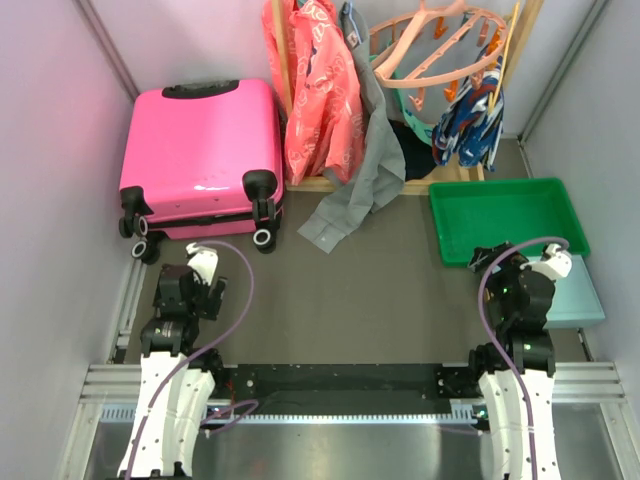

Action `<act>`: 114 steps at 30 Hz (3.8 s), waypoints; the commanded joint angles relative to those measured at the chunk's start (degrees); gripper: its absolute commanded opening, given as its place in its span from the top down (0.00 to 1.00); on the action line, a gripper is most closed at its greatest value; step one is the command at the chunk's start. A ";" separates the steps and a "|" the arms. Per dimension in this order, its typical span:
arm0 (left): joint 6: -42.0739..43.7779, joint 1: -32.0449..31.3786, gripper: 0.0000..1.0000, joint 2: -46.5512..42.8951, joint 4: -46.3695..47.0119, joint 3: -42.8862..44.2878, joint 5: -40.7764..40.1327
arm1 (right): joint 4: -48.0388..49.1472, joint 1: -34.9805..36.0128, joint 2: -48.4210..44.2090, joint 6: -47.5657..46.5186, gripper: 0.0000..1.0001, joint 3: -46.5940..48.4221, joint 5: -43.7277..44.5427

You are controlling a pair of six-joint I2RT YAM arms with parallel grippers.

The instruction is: Open, take out, and arrange the luggage

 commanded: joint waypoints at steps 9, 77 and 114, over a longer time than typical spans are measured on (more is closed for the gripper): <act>0.87 0.31 0.01 -2.04 2.58 -0.88 1.92 | -1.31 0.57 -2.08 0.36 0.01 2.03 3.59; 4.12 26.50 0.66 64.57 13.66 47.63 22.31 | -4.74 66.48 121.57 -17.48 0.06 117.26 34.27; 22.85 26.41 0.09 26.52 -40.21 47.17 41.89 | -6.76 66.14 73.24 -15.02 1.00 53.12 33.46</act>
